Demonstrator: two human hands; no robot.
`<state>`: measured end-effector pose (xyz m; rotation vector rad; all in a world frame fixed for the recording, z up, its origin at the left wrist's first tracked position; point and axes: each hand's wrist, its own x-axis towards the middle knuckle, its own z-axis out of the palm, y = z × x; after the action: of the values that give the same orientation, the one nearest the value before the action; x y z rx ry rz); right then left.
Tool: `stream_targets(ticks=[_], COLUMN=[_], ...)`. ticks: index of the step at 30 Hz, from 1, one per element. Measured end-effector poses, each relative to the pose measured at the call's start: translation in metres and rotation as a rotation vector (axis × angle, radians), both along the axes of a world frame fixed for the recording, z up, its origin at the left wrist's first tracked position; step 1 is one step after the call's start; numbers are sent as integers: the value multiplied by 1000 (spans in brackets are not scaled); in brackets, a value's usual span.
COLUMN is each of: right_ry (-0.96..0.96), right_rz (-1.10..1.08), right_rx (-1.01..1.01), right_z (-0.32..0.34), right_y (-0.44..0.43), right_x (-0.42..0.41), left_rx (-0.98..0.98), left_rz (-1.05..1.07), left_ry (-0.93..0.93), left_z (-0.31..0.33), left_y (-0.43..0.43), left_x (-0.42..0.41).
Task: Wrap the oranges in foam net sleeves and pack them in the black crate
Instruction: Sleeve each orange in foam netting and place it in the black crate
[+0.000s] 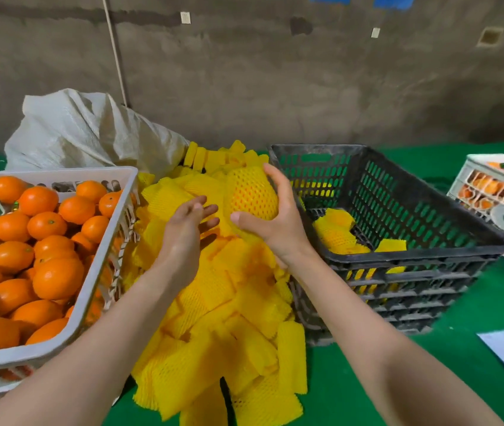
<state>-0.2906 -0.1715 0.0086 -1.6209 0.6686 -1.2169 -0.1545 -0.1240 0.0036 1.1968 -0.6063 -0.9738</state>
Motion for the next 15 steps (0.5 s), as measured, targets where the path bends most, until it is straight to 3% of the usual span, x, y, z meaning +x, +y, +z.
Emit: stream_targets(ticks=[4,8,11,13,15], right_ry=[-69,116,456,818,1238], right_rz=[-121,-278,-372,-356,-183], right_rx=[-28,11,41,-24,-127], right_z=[28,39,29,20,10], right_y=[-39,-92,-135,-162,-176], right_x=[-40,-84,-109,-122,-116], left_rx=[-143,-294,-294,-253,-208], left_rz=[-65,-202,-272,-353,-396], left_ry=[-559,-992,-1240,-1338,-1408], left_z=[-8,10,15,11,3], left_y=[-17,-46,-68,-78,-78], left_x=[-40,-83,-106,-121,-122])
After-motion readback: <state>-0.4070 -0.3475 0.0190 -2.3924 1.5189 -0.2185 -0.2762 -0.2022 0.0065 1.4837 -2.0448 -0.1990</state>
